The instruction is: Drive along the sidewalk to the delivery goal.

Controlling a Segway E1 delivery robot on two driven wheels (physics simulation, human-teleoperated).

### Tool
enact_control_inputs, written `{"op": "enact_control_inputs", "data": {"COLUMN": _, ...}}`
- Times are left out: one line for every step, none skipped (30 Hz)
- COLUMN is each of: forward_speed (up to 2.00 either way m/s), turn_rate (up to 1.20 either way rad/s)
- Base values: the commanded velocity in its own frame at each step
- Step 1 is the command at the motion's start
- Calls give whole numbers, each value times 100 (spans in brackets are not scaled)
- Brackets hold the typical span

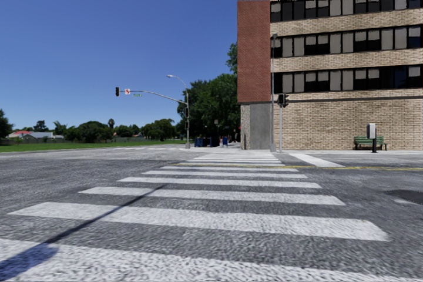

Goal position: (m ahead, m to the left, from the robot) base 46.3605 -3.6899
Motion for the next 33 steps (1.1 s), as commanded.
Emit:
{"op": "enact_control_inputs", "data": {"forward_speed": 124, "turn_rate": -36}}
{"op": "enact_control_inputs", "data": {"forward_speed": 121, "turn_rate": -35}}
{"op": "enact_control_inputs", "data": {"forward_speed": 121, "turn_rate": -34}}
{"op": "enact_control_inputs", "data": {"forward_speed": 120, "turn_rate": -32}}
{"op": "enact_control_inputs", "data": {"forward_speed": 120, "turn_rate": -32}}
{"op": "enact_control_inputs", "data": {"forward_speed": 120, "turn_rate": -28}}
{"op": "enact_control_inputs", "data": {"forward_speed": 119, "turn_rate": -26}}
{"op": "enact_control_inputs", "data": {"forward_speed": 119, "turn_rate": -26}}
{"op": "enact_control_inputs", "data": {"forward_speed": 119, "turn_rate": -26}}
{"op": "enact_control_inputs", "data": {"forward_speed": 119, "turn_rate": -25}}
{"op": "enact_control_inputs", "data": {"forward_speed": 119, "turn_rate": -25}}
{"op": "enact_control_inputs", "data": {"forward_speed": 119, "turn_rate": -25}}
{"op": "enact_control_inputs", "data": {"forward_speed": 119, "turn_rate": -25}}
{"op": "enact_control_inputs", "data": {"forward_speed": 119, "turn_rate": -25}}
{"op": "enact_control_inputs", "data": {"forward_speed": 119, "turn_rate": -25}}
{"op": "enact_control_inputs", "data": {"forward_speed": 119, "turn_rate": -25}}
{"op": "enact_control_inputs", "data": {"forward_speed": 119, "turn_rate": -25}}
{"op": "enact_control_inputs", "data": {"forward_speed": 119, "turn_rate": -25}}
{"op": "enact_control_inputs", "data": {"forward_speed": 119, "turn_rate": -25}}
{"op": "enact_control_inputs", "data": {"forward_speed": 119, "turn_rate": -25}}
{"op": "enact_control_inputs", "data": {"forward_speed": 119, "turn_rate": -25}}
{"op": "enact_control_inputs", "data": {"forward_speed": 126, "turn_rate": -25}}
{"op": "enact_control_inputs", "data": {"forward_speed": 133, "turn_rate": -25}}
{"op": "enact_control_inputs", "data": {"forward_speed": 133, "turn_rate": -25}}
{"op": "enact_control_inputs", "data": {"forward_speed": 143, "turn_rate": -25}}
{"op": "enact_control_inputs", "data": {"forward_speed": 200, "turn_rate": -25}}
{"op": "enact_control_inputs", "data": {"forward_speed": 200, "turn_rate": -25}}
{"op": "enact_control_inputs", "data": {"forward_speed": 200, "turn_rate": -25}}
{"op": "enact_control_inputs", "data": {"forward_speed": 200, "turn_rate": -25}}
{"op": "enact_control_inputs", "data": {"forward_speed": 200, "turn_rate": -24}}
{"op": "enact_control_inputs", "data": {"forward_speed": 200, "turn_rate": -24}}
{"op": "enact_control_inputs", "data": {"forward_speed": 200, "turn_rate": -24}}
{"op": "enact_control_inputs", "data": {"forward_speed": 200, "turn_rate": -23}}
